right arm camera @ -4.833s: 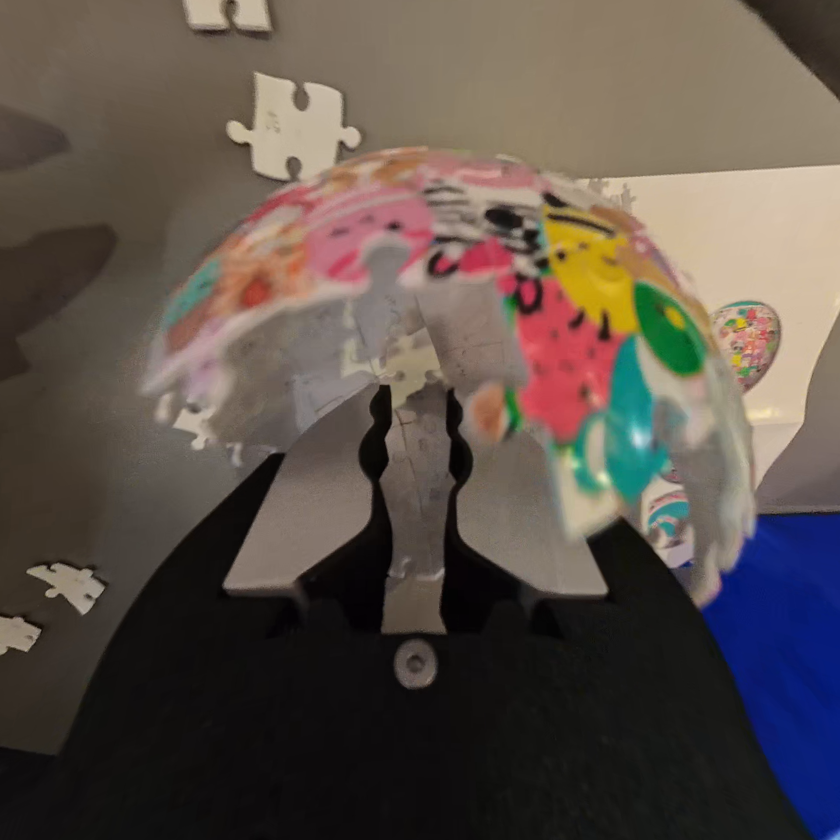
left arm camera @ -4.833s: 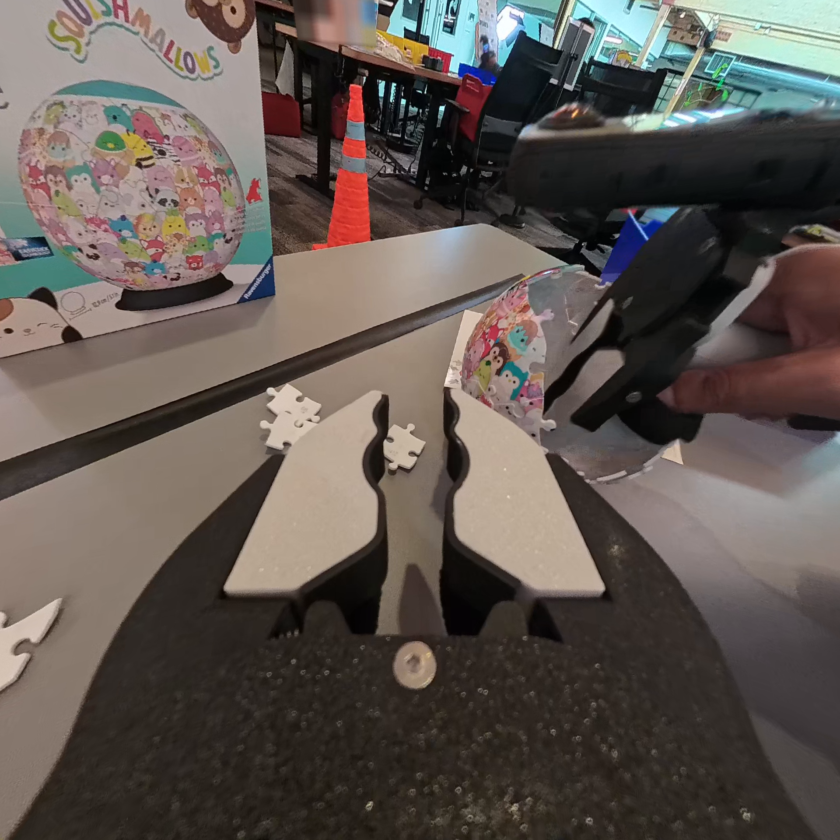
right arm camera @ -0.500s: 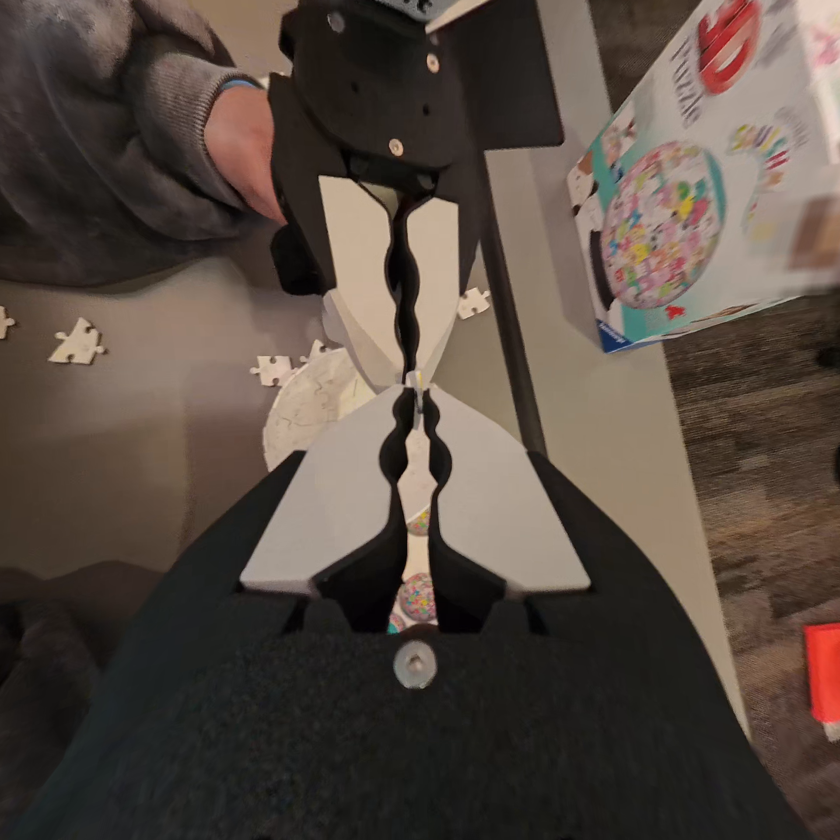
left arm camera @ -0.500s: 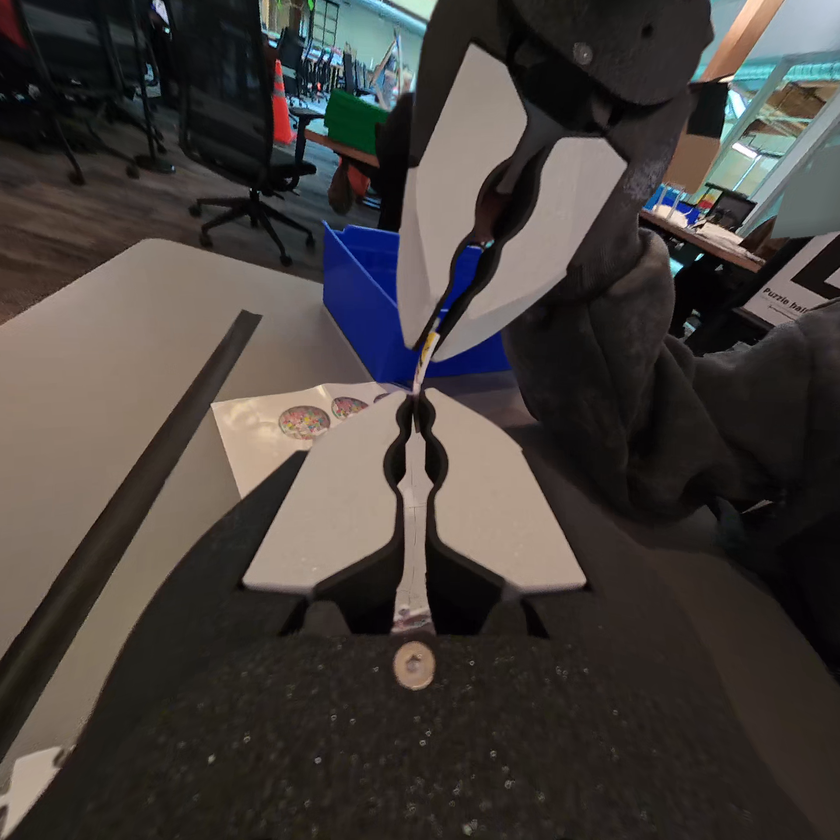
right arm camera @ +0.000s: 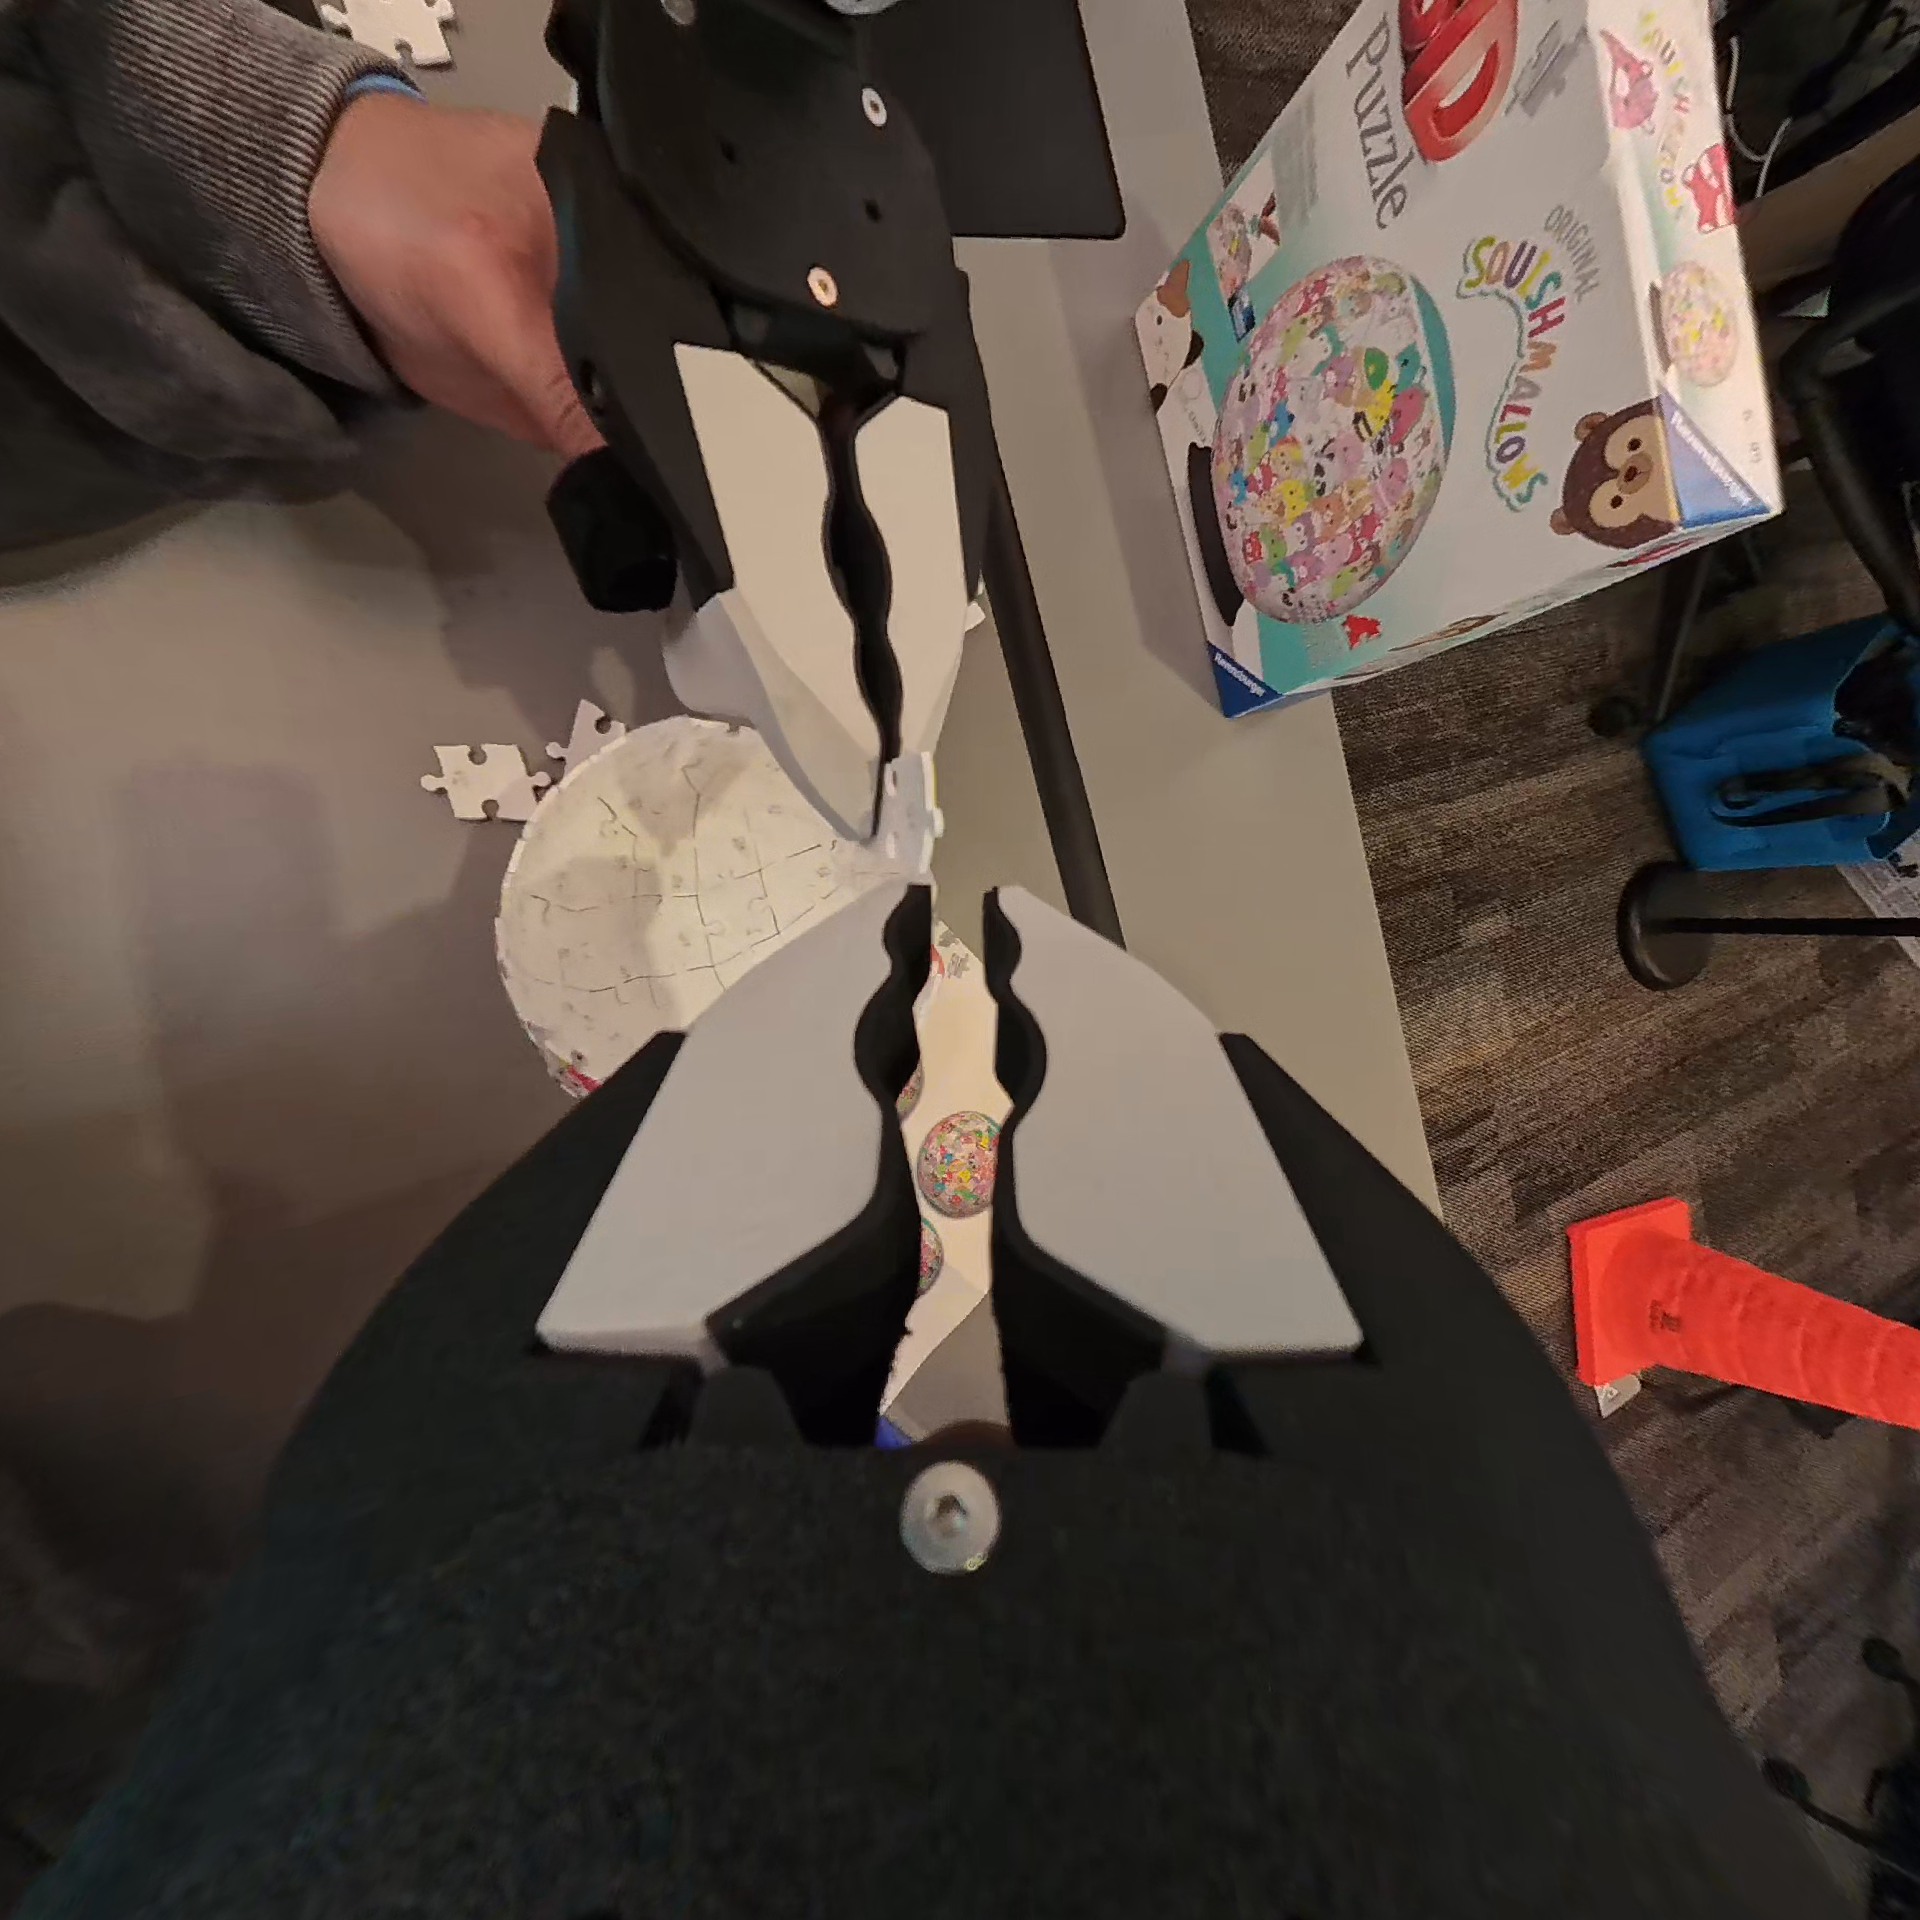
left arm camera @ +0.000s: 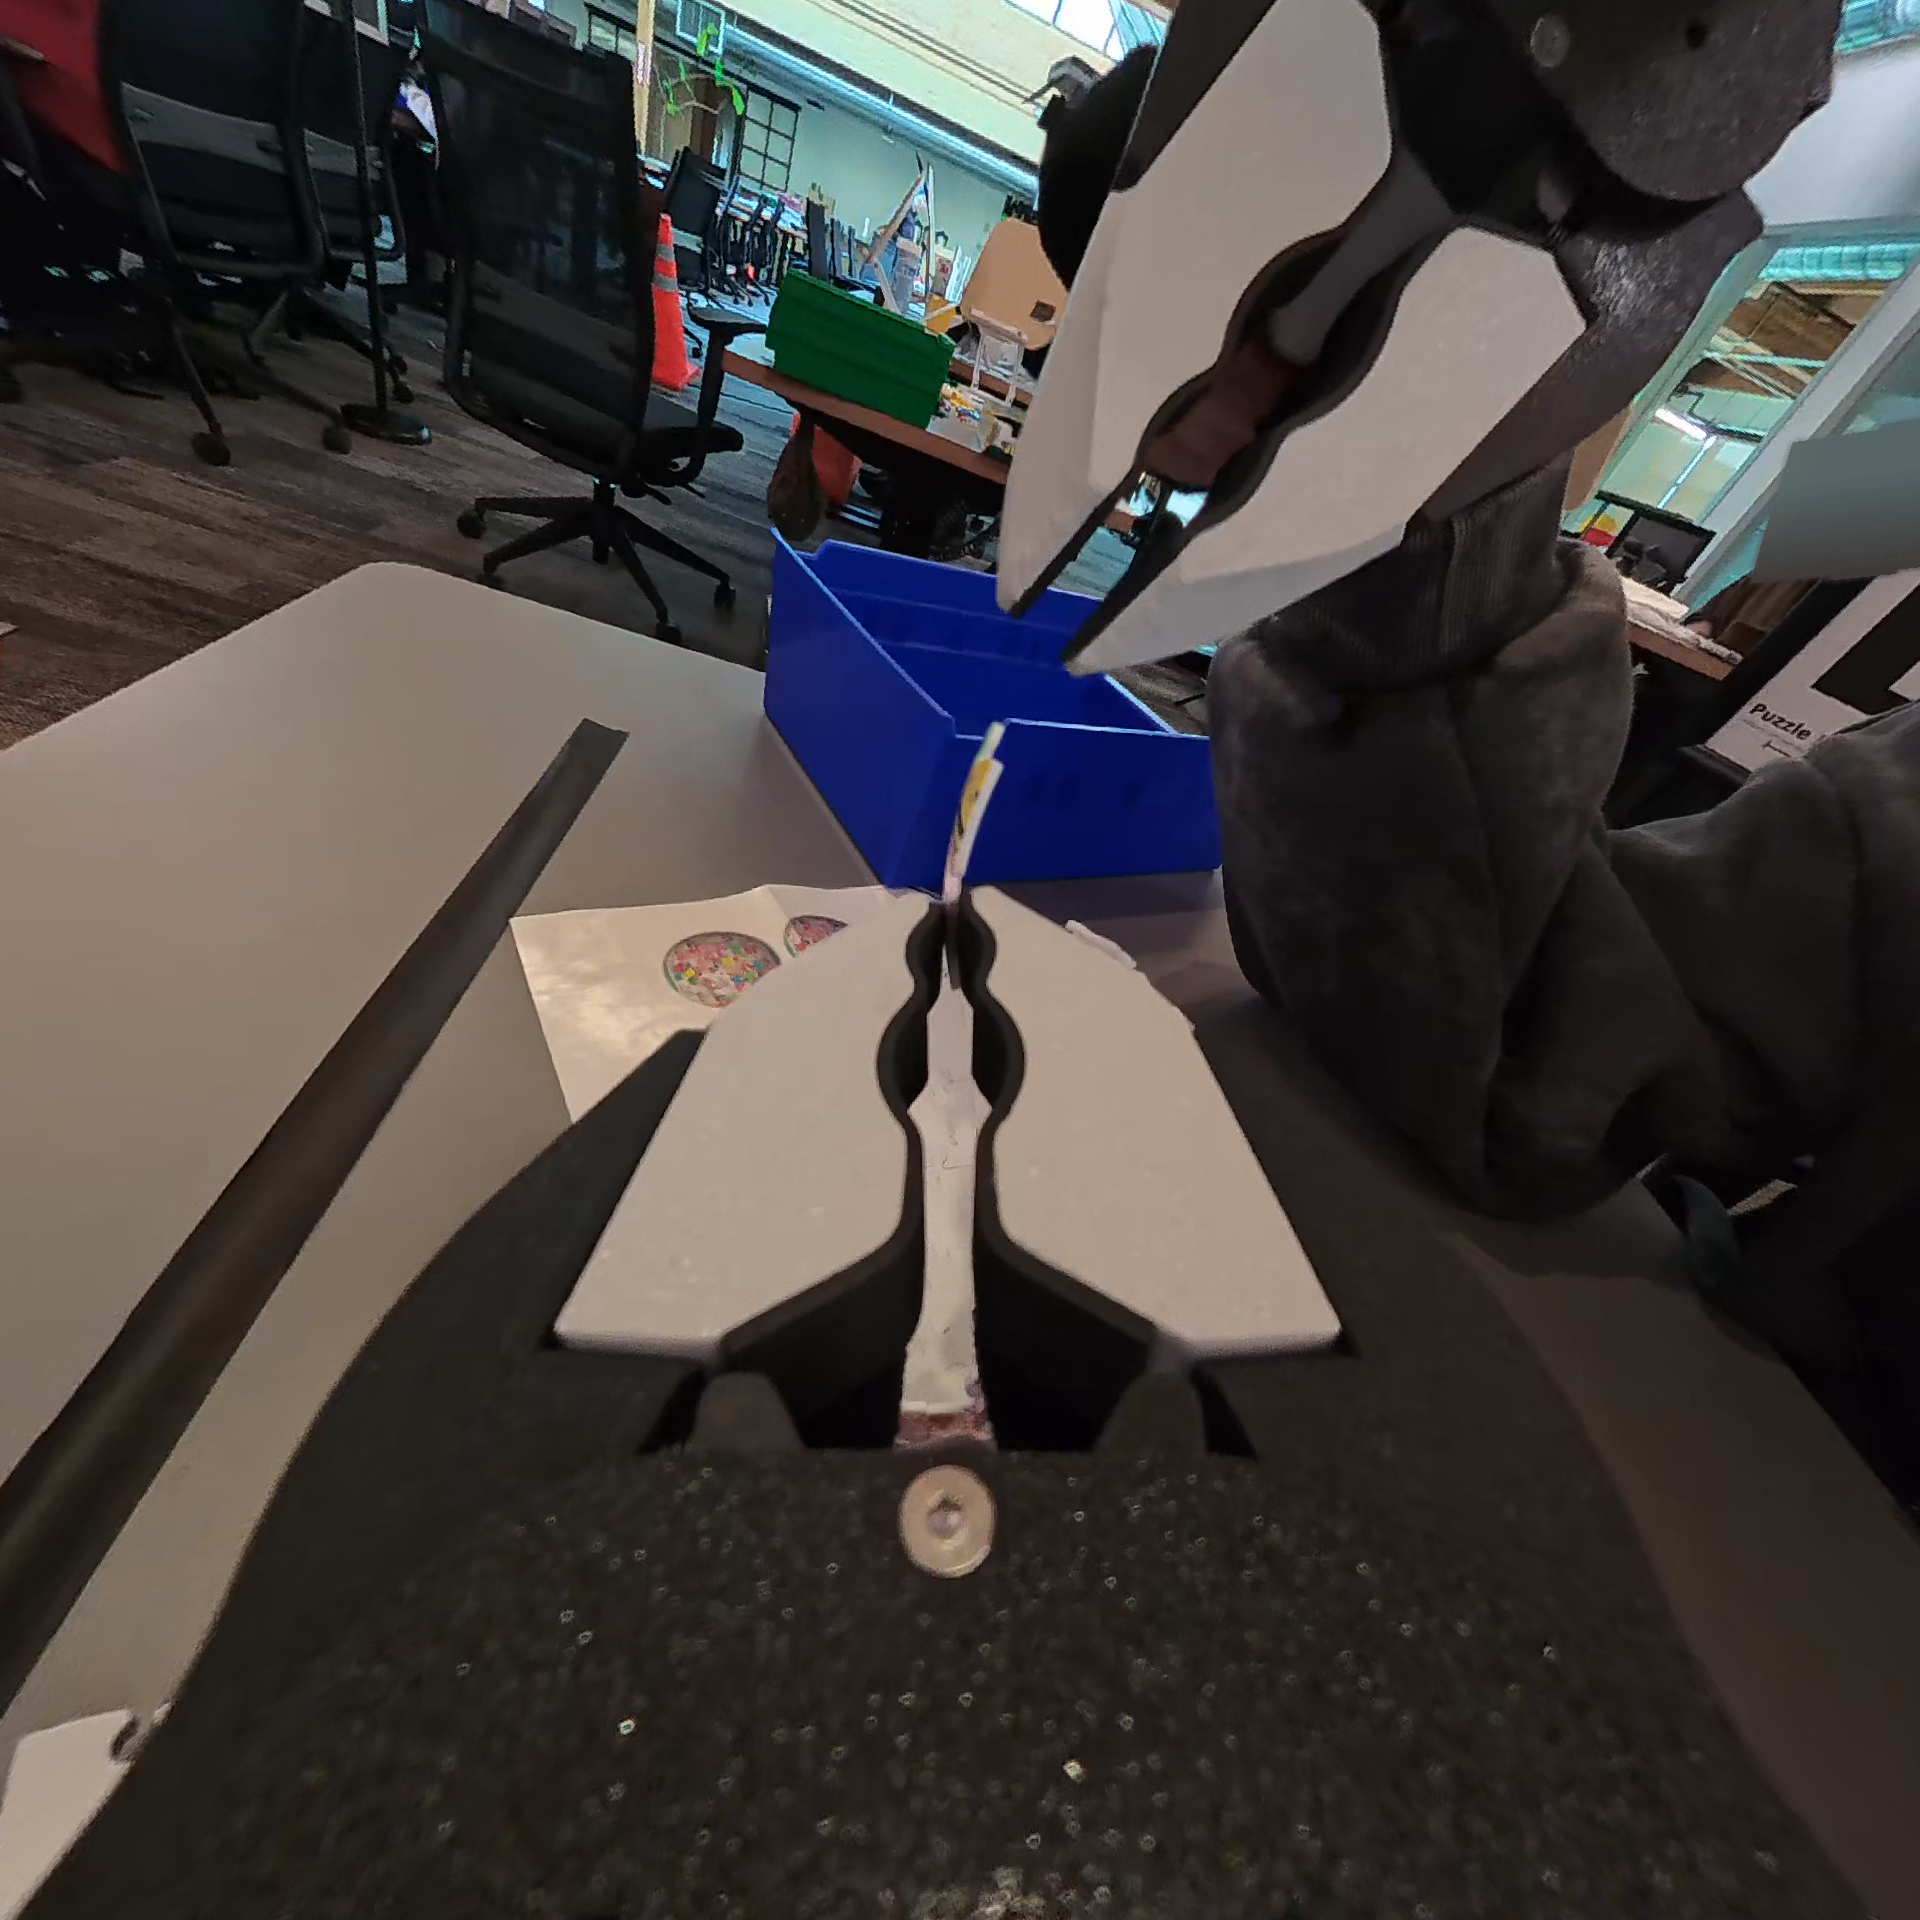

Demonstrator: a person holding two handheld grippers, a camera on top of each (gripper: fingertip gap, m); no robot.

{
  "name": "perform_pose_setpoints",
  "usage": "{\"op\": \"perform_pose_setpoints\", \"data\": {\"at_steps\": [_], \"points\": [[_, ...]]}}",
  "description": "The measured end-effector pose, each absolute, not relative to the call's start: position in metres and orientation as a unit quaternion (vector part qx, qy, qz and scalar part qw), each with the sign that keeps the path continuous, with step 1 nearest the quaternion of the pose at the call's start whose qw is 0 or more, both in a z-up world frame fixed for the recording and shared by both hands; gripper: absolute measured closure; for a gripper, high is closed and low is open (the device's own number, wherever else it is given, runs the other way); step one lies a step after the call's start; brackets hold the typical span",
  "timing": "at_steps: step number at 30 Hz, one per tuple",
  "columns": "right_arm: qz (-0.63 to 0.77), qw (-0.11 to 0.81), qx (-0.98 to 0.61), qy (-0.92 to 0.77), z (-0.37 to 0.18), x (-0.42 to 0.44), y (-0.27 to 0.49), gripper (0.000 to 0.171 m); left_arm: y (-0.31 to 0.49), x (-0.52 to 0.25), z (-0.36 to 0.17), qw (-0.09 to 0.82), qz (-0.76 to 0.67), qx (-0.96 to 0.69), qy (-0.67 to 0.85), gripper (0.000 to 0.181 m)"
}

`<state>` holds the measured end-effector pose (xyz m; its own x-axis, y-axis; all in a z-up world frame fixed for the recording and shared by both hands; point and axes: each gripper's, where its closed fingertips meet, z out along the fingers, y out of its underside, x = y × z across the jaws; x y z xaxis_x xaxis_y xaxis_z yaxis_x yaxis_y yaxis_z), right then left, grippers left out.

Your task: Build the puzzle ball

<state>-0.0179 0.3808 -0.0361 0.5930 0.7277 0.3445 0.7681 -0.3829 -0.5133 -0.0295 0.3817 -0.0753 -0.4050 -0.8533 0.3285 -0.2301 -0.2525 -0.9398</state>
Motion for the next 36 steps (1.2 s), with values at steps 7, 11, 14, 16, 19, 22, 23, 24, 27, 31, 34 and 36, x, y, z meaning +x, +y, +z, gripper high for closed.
{"op": "perform_pose_setpoints", "data": {"at_steps": [7, 11, 14, 16, 19, 22, 23, 24, 27, 31, 34, 36], "points": [[0.028, 0.35, -0.818, -0.456, -0.031, -0.027, 0.381, 0.152, 0.378, -0.026, -0.068, 0.254, -0.659, -0.472, 0.528, 0.179], [0.078, 0.365, -0.804, -0.463, -0.031, -0.03, 0.382, 0.159, 0.375, -0.024, -0.066, 0.254, -0.671, -0.466, 0.518, 0.179], [0.089, 0.366, -0.807, -0.455, -0.034, -0.028, 0.388, 0.16, 0.373, -0.023, -0.064, 0.256, -0.674, -0.463, 0.516, 0.179], [0.096, 0.36, -0.81, -0.453, -0.037, -0.029, 0.388, 0.161, 0.373, -0.023, -0.063, 0.258, -0.677, -0.461, 0.513, 0.179], [0.096, 0.353, -0.811, -0.457, -0.04, -0.03, 0.388, 0.165, 0.374, -0.023, -0.061, 0.257, -0.682, -0.46, 0.507, 0.179], [0.088, 0.353, -0.811, -0.458, -0.04, -0.031, 0.389, 0.169, 0.375, -0.023, -0.062, 0.258, -0.682, -0.461, 0.505, 0.179], [0.086, 0.349, -0.813, -0.457, -0.04, -0.03, 0.389, 0.169, 0.375, -0.022, -0.062, 0.258, -0.681, -0.463, 0.505, 0.179], [0.086, 0.343, -0.816, -0.457, -0.042, -0.03, 0.389, 0.169, 0.374, -0.021, -0.064, 0.257, -0.679, -0.464, 0.507, 0.179], [0.07, 0.322, -0.823, -0.463, -0.048, -0.03, 0.389, 0.169, 0.373, -0.02, -0.07, 0.245, -0.665, -0.477, 0.519, 0.178], [0.007, 0.302, -0.828, -0.473, -0.058, -0.015, 0.393, 0.169, 0.39, -0.031, -0.075, 0.209, -0.647, -0.507, 0.531, 0.152], [-0.007, 0.252, -0.834, -0.491, -0.084, -0.009, 0.392, 0.169, 0.407, -0.039, -0.098, 0.184, -0.594, -0.553, 0.555, 0.136], [-0.044, 0.216, -0.839, -0.497, -0.099, -0.001, 0.396, 0.169, 0.41, -0.038, -0.115, 0.189, -0.532, -0.571, 0.596, 0.139]]}}
